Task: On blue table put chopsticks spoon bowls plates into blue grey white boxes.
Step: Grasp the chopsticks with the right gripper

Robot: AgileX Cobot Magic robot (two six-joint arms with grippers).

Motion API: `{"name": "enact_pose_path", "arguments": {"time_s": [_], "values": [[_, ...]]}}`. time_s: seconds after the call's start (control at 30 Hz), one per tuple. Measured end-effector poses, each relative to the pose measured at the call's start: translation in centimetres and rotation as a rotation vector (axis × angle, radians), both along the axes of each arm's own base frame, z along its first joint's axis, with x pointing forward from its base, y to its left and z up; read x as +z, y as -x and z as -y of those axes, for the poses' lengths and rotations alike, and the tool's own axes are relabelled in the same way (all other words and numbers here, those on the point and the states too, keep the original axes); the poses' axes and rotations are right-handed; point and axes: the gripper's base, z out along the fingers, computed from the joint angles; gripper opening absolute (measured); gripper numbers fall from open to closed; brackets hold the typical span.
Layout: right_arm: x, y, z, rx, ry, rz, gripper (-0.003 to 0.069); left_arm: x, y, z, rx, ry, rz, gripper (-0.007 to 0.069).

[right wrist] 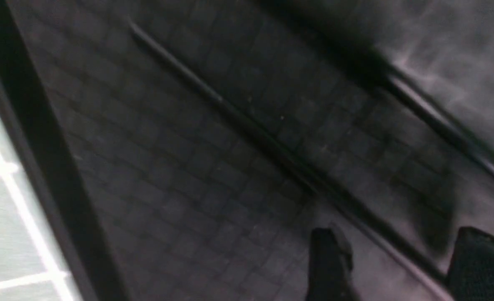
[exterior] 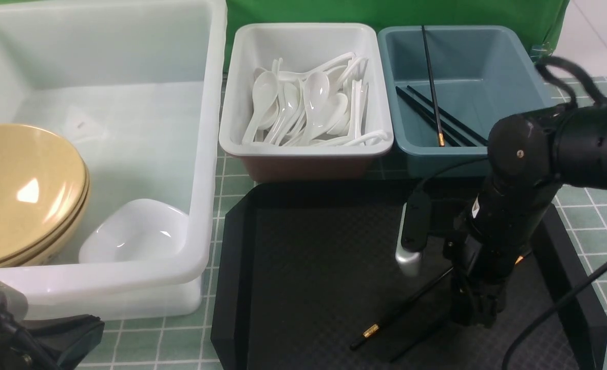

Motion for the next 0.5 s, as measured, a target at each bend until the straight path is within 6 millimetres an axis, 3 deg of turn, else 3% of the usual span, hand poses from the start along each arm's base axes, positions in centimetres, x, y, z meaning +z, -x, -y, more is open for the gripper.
{"name": "enact_pose_path", "arguments": {"time_s": [0.17, 0.2, 0.23, 0.27, 0.3, 0.37, 0.5], "values": [[-0.6, -0.6, -0.1, 0.03, 0.011, 0.0, 0.0334, 0.0, 0.0, 0.0, 0.0, -0.008, 0.004, 0.0004], [-0.8, -0.8, -0.1, 0.037, 0.019, -0.005, 0.0276, 0.0, 0.0, 0.0, 0.0, -0.008, 0.004, 0.0004], [-0.8, -0.8, -0.1, 0.038, 0.02, -0.004, 0.0269, 0.0, 0.0, 0.0, 0.0, -0.008, 0.004, 0.0004], [-0.8, -0.9, -0.3, 0.044, 0.014, 0.003, 0.02, 0.0, 0.0, -0.1, 0.0, -0.011, 0.005, 0.0004], [-0.9, -0.9, -0.3, 0.042, 0.011, 0.006, 0.0192, 0.0, 0.0, -0.1, 0.0, -0.011, 0.006, 0.0004], [-0.8, -0.9, -0.9, 0.015, -0.004, 0.021, 0.0084, 0.0, 0.0, -0.1, 0.0, -0.011, 0.006, 0.0004], [-0.1, -0.3, -2.2, 0.003, -0.051, 0.013, 0.0075, 0.0, 0.0, -0.1, 0.0, -0.011, 0.005, 0.0004]]}}
